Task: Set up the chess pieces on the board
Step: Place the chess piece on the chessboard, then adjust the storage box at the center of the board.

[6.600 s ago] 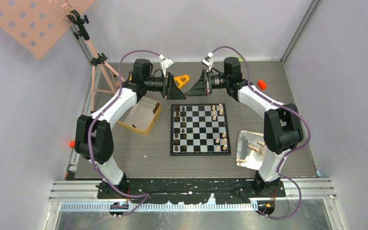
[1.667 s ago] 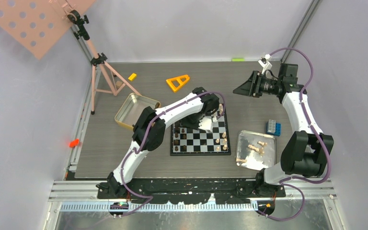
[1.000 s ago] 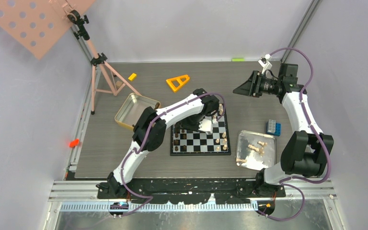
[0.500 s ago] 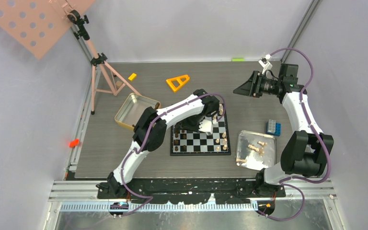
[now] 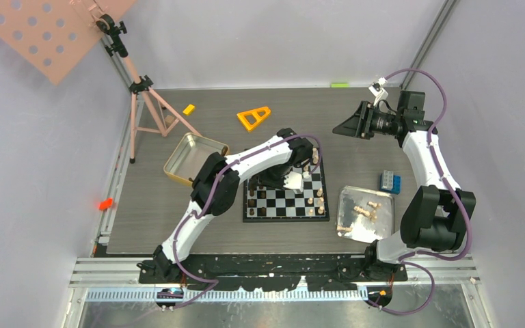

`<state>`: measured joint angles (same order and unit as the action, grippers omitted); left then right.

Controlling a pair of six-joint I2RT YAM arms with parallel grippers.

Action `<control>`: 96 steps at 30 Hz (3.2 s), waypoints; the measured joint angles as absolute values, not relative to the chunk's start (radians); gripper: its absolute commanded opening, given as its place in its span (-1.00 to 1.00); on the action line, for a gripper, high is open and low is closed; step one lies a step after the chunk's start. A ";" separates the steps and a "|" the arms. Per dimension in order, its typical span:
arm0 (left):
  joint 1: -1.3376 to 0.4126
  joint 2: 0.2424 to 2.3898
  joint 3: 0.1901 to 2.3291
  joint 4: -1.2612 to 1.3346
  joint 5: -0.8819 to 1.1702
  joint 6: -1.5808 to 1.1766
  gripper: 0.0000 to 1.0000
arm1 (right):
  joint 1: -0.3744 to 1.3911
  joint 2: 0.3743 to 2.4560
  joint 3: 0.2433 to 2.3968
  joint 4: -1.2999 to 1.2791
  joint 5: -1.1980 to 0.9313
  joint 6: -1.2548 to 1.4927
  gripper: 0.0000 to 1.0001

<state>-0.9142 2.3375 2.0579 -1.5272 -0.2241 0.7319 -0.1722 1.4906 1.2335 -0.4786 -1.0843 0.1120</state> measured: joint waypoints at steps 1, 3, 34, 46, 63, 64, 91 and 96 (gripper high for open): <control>-0.914 2.337 2.058 -1.527 -0.224 0.732 -0.78 | -0.172 1.493 1.234 -0.479 -1.085 0.112 0.08; -0.914 2.337 2.058 -1.527 -0.224 0.731 -0.77 | -0.172 1.495 1.233 -0.479 -1.084 0.112 0.09; -0.915 2.342 2.058 -1.527 -0.228 0.715 -0.62 | -0.172 1.501 1.230 -0.478 -1.087 0.119 0.08; -0.915 2.344 2.059 -1.527 -0.231 0.715 -0.42 | -0.172 1.502 1.230 -0.478 -1.087 0.130 0.08; -0.915 2.345 2.109 -1.520 -0.243 0.719 -0.10 | -0.172 1.508 1.230 -0.475 -1.087 0.130 0.08; -0.915 2.342 2.109 -1.520 -0.243 0.719 -0.09 | -0.172 1.508 1.230 -0.475 -1.087 0.130 0.08; -0.387 1.924 1.791 -1.263 -0.014 0.560 0.27 | -0.172 1.514 1.228 -0.471 -1.090 0.132 0.08; -0.228 1.915 1.724 -1.163 0.048 0.501 0.25 | -0.172 1.536 1.228 -0.468 -1.088 0.135 0.08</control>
